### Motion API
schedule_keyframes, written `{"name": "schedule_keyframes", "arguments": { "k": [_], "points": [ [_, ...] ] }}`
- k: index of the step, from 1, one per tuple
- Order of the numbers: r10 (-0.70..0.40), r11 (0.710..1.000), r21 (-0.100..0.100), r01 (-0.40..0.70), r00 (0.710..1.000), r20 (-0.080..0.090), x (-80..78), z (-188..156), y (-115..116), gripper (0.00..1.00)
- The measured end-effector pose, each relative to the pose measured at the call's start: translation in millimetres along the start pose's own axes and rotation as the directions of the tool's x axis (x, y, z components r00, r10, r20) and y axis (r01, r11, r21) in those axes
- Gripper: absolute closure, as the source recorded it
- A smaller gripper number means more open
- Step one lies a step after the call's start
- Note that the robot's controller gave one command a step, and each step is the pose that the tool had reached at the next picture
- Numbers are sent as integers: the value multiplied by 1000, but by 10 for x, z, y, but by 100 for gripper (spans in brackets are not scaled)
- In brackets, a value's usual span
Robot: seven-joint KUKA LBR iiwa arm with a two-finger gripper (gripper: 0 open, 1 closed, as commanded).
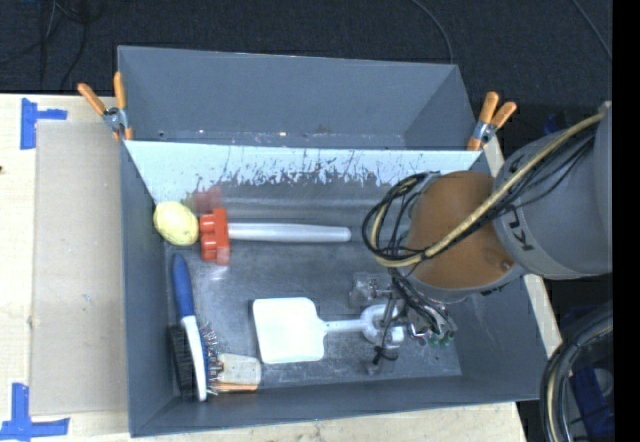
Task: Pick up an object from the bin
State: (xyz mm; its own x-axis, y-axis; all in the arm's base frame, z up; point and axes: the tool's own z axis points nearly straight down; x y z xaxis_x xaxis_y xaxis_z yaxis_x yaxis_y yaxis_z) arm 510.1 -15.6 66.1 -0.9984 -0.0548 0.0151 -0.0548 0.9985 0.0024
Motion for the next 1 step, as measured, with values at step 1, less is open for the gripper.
{"name": "schedule_keyframes", "arguments": {
  "k": [1],
  "points": [
    [-191,982,3,191,981,14,-214,-42,3,100]
  ]
}}
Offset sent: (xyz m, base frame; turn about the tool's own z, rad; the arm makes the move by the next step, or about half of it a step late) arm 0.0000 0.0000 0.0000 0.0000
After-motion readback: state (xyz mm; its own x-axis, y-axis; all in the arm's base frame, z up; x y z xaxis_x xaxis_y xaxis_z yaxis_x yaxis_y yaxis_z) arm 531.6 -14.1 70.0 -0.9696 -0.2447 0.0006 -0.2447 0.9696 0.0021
